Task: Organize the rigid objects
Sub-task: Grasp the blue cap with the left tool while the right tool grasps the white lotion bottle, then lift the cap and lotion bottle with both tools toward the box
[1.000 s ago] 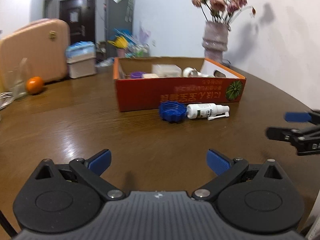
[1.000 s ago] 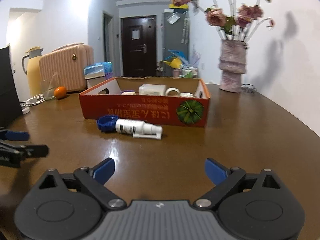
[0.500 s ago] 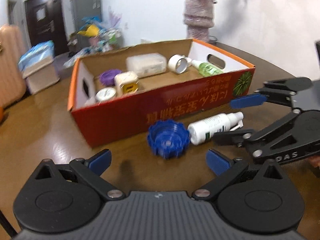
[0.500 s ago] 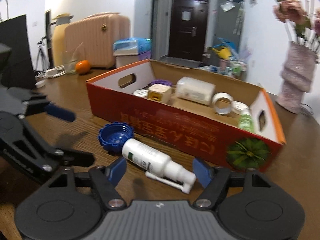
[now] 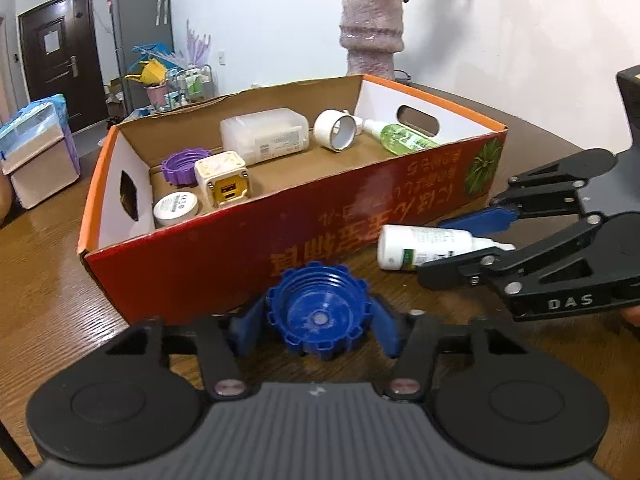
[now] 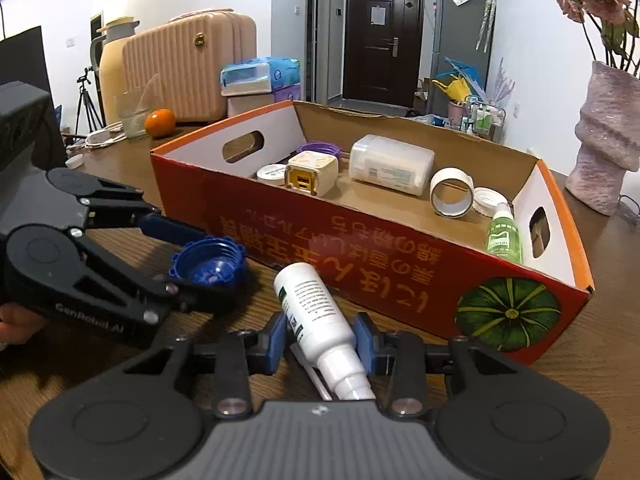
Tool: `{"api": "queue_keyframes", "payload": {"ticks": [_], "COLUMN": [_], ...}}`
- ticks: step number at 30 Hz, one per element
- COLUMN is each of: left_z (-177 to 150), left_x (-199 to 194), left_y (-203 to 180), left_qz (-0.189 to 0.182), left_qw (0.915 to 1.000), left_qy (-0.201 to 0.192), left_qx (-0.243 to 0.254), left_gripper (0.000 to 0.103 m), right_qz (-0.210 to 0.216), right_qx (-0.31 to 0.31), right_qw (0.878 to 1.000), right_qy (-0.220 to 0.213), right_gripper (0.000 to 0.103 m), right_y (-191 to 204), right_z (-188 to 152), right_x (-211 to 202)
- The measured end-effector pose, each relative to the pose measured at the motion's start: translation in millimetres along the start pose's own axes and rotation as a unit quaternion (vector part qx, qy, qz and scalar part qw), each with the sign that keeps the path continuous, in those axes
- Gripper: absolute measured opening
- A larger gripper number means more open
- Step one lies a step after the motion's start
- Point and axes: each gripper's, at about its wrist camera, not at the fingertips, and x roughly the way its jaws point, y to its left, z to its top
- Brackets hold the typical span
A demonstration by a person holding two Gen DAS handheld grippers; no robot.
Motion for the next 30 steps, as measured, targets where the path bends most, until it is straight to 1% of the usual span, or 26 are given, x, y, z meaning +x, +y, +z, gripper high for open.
{"api": "queue_keyframes", "payload": {"ticks": [4,5,7,9,11,15,17,21,22,24,27,28,30], "left_z": [-4,-5,-6,-7,-7,-6,-10,-25,-31,-40,-56,-61,-71], "left_x": [-8,-12,-23,-37,-56,-98,-123,-167,-180,-198,-226,-233,-248], "left_y": [-6,-7,-8,-8,-9,-13,-17,-25,-27,-32,-43,-47,-53], "left_qz": [-0.002,-0.002,0.004,0.011,0.021,0.04,0.051,0.073,0.081,0.097,0.127,0.131,0.125], "left_qw": [1.0,1.0,0.9999,0.9998,0.9995,0.9978,0.9964,0.9929,0.9914,0.9879,0.9783,0.9758,0.9727], "left_qy": [-0.002,-0.003,-0.009,-0.015,-0.025,-0.053,-0.067,-0.092,-0.101,-0.115,-0.15,-0.158,-0.168], "left_qx": [0.006,0.004,0.0,0.0,0.001,-0.003,-0.004,-0.016,-0.024,-0.037,-0.067,-0.077,-0.098], "left_gripper": [0.055,0.054,0.054,0.054,0.054,0.054,0.054,0.055,0.054,0.055,0.055,0.055,0.055], "right_qz": [-0.003,-0.001,-0.006,-0.013,-0.026,-0.05,-0.072,-0.092,-0.092,-0.099,-0.1,-0.101,-0.107], "right_qx": [-0.009,-0.01,-0.01,-0.015,-0.023,-0.022,-0.01,0.002,0.002,0.006,0.013,0.015,0.012], "right_qw": [1.0,1.0,1.0,1.0,0.999,0.998,0.997,0.994,0.994,0.992,0.99,0.989,0.987], "right_qy": [0.001,0.003,0.004,0.004,-0.002,-0.016,-0.034,-0.061,-0.061,-0.074,-0.099,-0.105,-0.122], "right_gripper": [0.036,0.035,0.027,0.027,0.027,0.027,0.027,0.027,0.027,0.027,0.027,0.027,0.027], "right_y": [6,8,13,16,25,30,32,37,37,43,56,60,72], "right_z": [2,5,6,6,3,-1,-6,-15,-15,-21,-31,-33,-39], "right_x": [6,8,7,3,-14,-41,-76,-123,-123,-146,-177,-183,-199]}}
